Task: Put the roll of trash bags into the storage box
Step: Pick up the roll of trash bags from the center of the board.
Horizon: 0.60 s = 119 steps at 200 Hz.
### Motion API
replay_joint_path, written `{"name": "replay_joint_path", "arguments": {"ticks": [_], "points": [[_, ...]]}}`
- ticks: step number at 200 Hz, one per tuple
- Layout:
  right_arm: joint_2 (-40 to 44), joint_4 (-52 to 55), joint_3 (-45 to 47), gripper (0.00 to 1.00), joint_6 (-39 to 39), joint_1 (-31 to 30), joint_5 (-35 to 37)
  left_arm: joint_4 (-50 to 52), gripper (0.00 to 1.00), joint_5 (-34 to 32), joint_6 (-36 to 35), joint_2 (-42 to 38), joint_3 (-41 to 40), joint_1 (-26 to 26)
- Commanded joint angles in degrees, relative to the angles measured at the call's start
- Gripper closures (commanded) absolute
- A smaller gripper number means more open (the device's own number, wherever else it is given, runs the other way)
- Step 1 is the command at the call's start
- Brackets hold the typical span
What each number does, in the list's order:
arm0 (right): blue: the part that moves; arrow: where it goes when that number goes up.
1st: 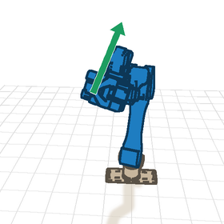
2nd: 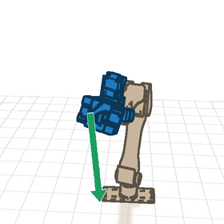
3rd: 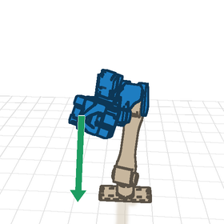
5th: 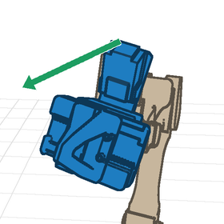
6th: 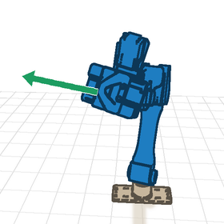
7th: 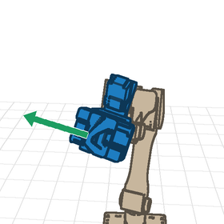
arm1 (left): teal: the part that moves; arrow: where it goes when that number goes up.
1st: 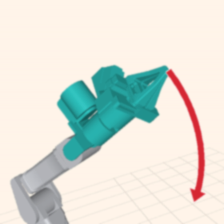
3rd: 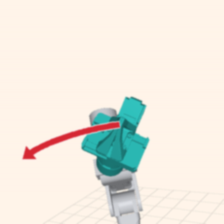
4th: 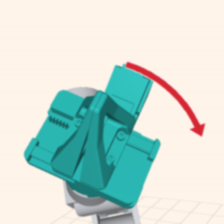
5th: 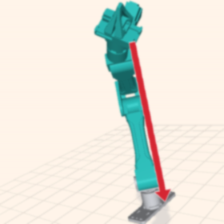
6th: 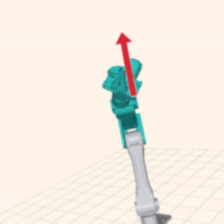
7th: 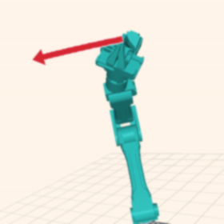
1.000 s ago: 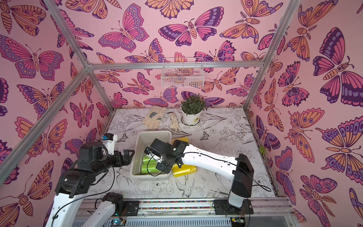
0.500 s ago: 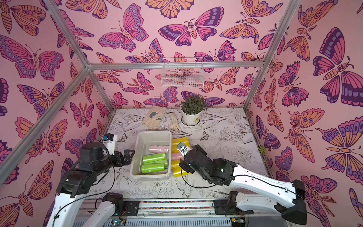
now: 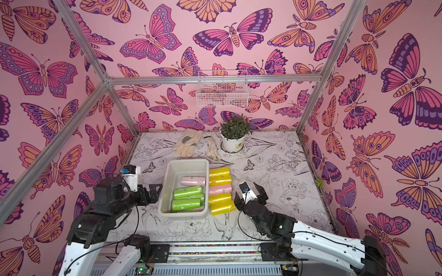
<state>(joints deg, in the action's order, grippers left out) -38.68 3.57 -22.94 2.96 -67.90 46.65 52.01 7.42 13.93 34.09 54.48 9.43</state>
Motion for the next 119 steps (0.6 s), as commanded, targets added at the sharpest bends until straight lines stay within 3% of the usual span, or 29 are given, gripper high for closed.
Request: {"name": "replay_joint_path", "arguments": {"ticks": [1,36,71,88,119], "points": [[4.3,-4.1,2.2,0.02,1.2,0.6,7.1,-2.0,0.0,0.8,-1.3,-0.3,-1.0,0.3],[10.4,-3.8,5.0,0.01,4.1,4.0,7.8,-2.5,0.0,4.6,-3.4,0.7,-0.8,0.4],[11.4,-1.9,5.3,0.01,6.8,8.1,5.7,0.6,0.0,6.8,-5.0,7.9,4.0,1.8],[10.6,-0.6,4.8,0.01,8.2,10.1,5.8,2.5,0.0,4.6,-4.4,10.8,7.6,6.1],[9.1,1.0,4.1,0.01,10.5,12.7,4.5,2.9,0.0,-3.6,-2.4,12.7,13.0,19.4]]}}
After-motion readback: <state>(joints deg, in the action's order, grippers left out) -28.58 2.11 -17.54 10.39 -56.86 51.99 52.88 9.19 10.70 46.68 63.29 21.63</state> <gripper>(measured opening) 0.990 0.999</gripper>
